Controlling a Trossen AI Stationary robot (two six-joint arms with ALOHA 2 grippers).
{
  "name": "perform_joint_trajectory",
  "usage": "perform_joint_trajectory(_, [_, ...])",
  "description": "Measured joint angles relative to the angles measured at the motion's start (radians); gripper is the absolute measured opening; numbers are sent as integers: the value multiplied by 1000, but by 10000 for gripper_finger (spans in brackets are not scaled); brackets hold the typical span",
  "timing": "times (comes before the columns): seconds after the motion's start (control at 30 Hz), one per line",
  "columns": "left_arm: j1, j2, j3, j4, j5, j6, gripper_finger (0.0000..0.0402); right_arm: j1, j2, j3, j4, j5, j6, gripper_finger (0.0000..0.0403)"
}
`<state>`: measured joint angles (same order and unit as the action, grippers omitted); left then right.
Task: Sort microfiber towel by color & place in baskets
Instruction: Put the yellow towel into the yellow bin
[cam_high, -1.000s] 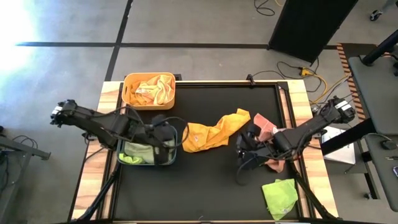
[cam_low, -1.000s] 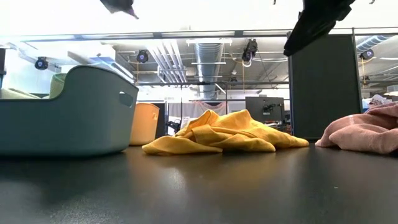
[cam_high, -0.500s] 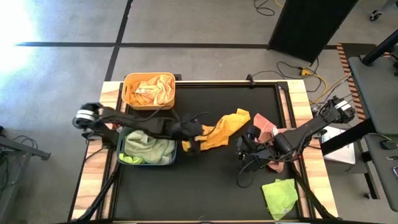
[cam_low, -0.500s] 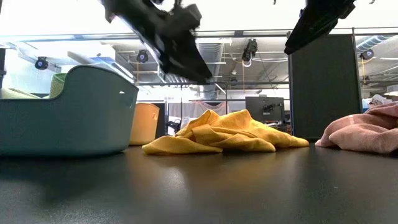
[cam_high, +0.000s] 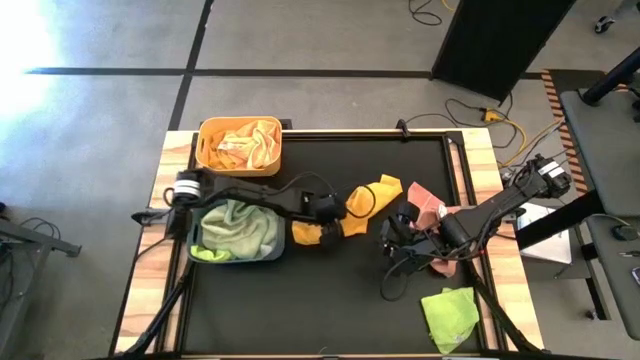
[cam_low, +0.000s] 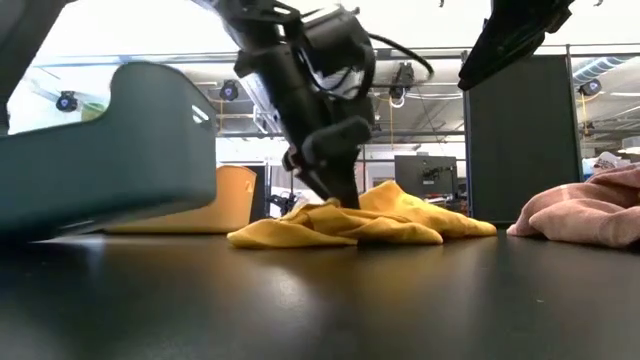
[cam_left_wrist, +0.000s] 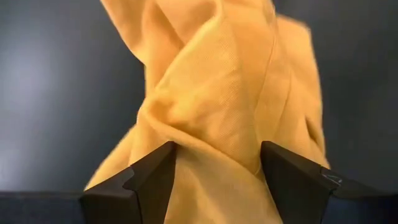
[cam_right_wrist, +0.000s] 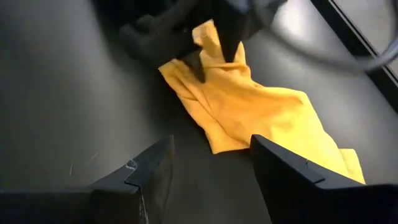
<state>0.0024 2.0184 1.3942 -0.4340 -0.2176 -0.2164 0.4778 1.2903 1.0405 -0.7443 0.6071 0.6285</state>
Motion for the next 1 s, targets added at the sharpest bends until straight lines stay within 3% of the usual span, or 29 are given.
perform_joint_trajectory(0.2, [-2, 78, 104, -188, 0, 8, 220, 0, 0, 0, 0, -2, 0, 203])
perform_joint_trajectory(0.5, [-2, 61, 162, -271, 0, 39, 220, 0, 0, -8, -1, -4, 0, 203])
perform_joint_trajectory(0.73, [-7, -51, 162, -266, -2, 50, 220, 0, 0, -17, -1, -5, 0, 203])
perform_joint_trajectory(1.0, [-12, -274, 102, -239, -9, 51, 220, 0, 0, -19, 1, -4, 1, 203])
